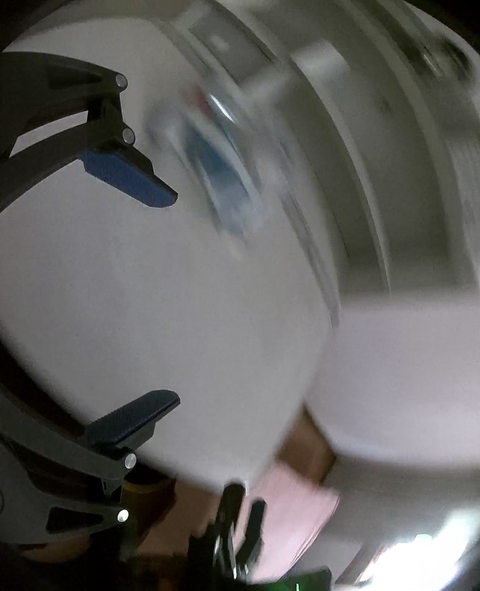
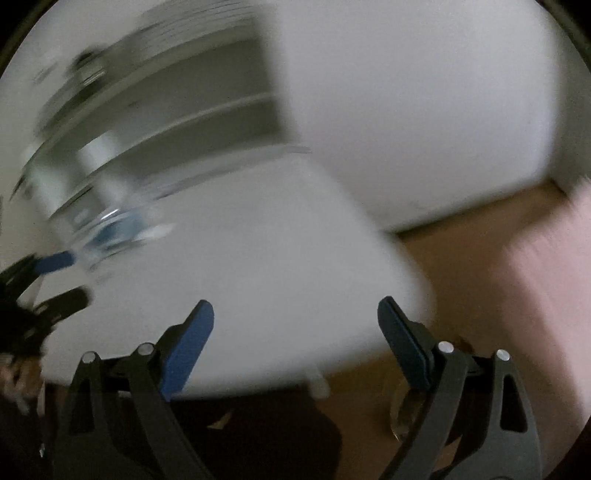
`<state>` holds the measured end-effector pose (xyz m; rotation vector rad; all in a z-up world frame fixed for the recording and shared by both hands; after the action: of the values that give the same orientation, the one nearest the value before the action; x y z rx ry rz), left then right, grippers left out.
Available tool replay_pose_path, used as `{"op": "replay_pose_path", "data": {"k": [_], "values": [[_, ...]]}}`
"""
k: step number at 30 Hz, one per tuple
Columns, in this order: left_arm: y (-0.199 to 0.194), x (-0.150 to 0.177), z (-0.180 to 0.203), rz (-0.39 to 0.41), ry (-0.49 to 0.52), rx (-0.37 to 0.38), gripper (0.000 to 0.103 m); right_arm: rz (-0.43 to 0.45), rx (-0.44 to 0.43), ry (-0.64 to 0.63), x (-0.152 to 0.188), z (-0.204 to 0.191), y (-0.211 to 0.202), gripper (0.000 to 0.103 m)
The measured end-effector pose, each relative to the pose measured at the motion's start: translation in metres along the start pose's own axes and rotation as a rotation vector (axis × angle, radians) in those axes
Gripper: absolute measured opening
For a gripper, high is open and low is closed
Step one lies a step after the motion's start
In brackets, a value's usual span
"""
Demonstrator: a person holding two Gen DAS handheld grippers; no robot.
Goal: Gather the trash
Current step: 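Grasp the blue-white wrapper with the right tool while the left tool grasps a white tube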
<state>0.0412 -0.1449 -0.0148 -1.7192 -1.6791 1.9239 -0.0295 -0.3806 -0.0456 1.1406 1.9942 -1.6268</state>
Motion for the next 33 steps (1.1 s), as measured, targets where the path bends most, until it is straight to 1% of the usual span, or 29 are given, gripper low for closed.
{"op": "replay_pose_path", "data": {"k": [1, 3, 4, 6, 8, 10, 11, 12, 15, 17, 19, 20, 21, 22, 23, 24, 26, 29, 33], "values": [[-0.002, 0.018, -0.025, -0.027, -0.055, -0.034, 0.096, -0.011, -0.029, -0.064, -0.003, -0.027, 0.007, 0.087], [-0.006, 0.054, -0.069, -0.077, -0.169, -0.075, 0.096, -0.023, -0.089, -0.207, -0.011, -0.08, 0.022, 0.087], [-0.008, 0.065, -0.081, -0.091, -0.203, -0.083, 0.096, -0.035, -0.118, -0.288, -0.016, -0.111, 0.033, 0.087], [-0.013, 0.094, -0.11, -0.12, -0.289, -0.108, 0.096, -0.059, -0.157, -0.422, -0.021, -0.158, 0.054, 0.087], [-0.017, 0.111, -0.127, -0.126, -0.34, -0.115, 0.096, -0.079, -0.179, -0.522, -0.025, -0.193, 0.074, 0.087], [-0.024, 0.125, -0.138, -0.13, -0.382, -0.119, 0.096, -0.097, -0.158, -0.604, -0.026, -0.221, 0.097, 0.087], [-0.029, 0.131, -0.143, -0.129, -0.401, -0.116, 0.096, -0.106, -0.15, -0.638, -0.026, -0.23, 0.107, 0.087], [-0.031, 0.13, -0.144, -0.127, -0.412, -0.113, 0.096, -0.106, -0.13, -0.683, -0.027, -0.24, 0.121, 0.087], [-0.032, 0.138, -0.154, -0.121, -0.434, -0.092, 0.096, -0.115, -0.082, -0.767, -0.028, -0.255, 0.146, 0.087], [-0.026, 0.14, -0.161, -0.128, -0.448, -0.079, 0.096, -0.106, -0.06, -0.828, -0.027, -0.261, 0.157, 0.082], [-0.022, 0.141, -0.166, -0.134, -0.468, -0.068, 0.096, -0.105, -0.067, -0.865, -0.026, -0.263, 0.162, 0.082], [-0.019, 0.141, -0.169, -0.136, -0.478, -0.06, 0.096, -0.109, -0.072, -0.879, -0.025, -0.263, 0.165, 0.08], [-0.016, 0.141, -0.171, -0.137, -0.489, -0.05, 0.096, -0.112, -0.078, -0.896, -0.024, -0.267, 0.169, 0.075], [-0.015, 0.14, -0.172, -0.136, -0.493, -0.044, 0.096, -0.133, -0.095, -0.91, -0.023, -0.27, 0.172, 0.051], [-0.013, 0.139, -0.172, -0.138, -0.495, -0.039, 0.096, -0.133, -0.102, -0.912, -0.023, -0.272, 0.173, 0.038], [-0.01, 0.136, -0.171, -0.142, -0.492, -0.039, 0.096, -0.12, -0.122, -0.899, -0.026, -0.272, 0.167, 0.034], [-0.003, 0.13, -0.168, -0.153, -0.473, -0.049, 0.096, -0.075, -0.19, -0.824, -0.035, -0.27, 0.145, 0.032], [0.008, 0.112, -0.156, -0.16, -0.43, -0.052, 0.096, -0.037, -0.24, -0.693, -0.048, -0.255, 0.116, 0.032], [0.027, 0.074, -0.138, -0.153, -0.391, -0.075, 0.096, 0.022, -0.22, -0.481, -0.064, -0.215, 0.087, 0.032]]}}
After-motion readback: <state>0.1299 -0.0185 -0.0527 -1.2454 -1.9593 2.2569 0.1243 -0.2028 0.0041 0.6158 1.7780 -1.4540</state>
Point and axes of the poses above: each gripper's, at about its wrist camera, not at the fingertips, and y roughly the way its jaws point, z to its right, x to its underside, the point moved 3 cm from there along y, roughly the way its jaws point, and after that the axes turned 14 degrees about y, right-handed, at the moved point
